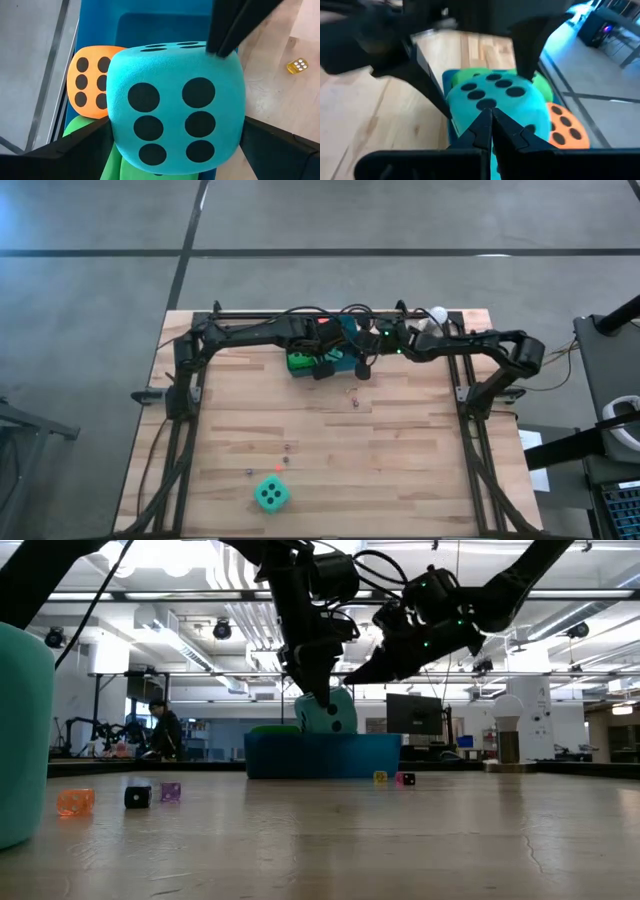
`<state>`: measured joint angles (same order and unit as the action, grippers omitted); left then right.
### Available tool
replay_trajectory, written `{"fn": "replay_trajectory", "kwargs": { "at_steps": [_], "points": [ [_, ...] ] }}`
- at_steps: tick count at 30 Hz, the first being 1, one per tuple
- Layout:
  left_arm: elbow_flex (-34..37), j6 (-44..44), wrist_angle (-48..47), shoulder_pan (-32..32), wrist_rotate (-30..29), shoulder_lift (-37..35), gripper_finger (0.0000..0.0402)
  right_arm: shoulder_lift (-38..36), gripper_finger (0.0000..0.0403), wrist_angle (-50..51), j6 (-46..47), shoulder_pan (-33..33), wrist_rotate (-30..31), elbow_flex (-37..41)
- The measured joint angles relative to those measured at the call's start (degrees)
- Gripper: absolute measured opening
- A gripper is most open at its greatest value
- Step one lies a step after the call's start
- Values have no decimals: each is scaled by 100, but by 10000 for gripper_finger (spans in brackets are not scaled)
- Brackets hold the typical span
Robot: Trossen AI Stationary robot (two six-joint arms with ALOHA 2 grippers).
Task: Pick & Place Dice
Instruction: Put the top blue dice into the blue bin
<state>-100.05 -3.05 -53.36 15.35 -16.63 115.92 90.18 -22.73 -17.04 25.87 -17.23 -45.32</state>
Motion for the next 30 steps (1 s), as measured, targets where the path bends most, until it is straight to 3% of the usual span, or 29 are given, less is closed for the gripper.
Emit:
{"fn": "replay_trajectory", "kwargs": {
  "at_steps": [11,30],
  "points": [
    [2,-1,-22,0,11,4,397,620,8,-32,-7,-7,-192,-450],
    [10,-146,-22,0,44,17,394,888,8,-53,-199,17,-250,-540]
  ]
}}
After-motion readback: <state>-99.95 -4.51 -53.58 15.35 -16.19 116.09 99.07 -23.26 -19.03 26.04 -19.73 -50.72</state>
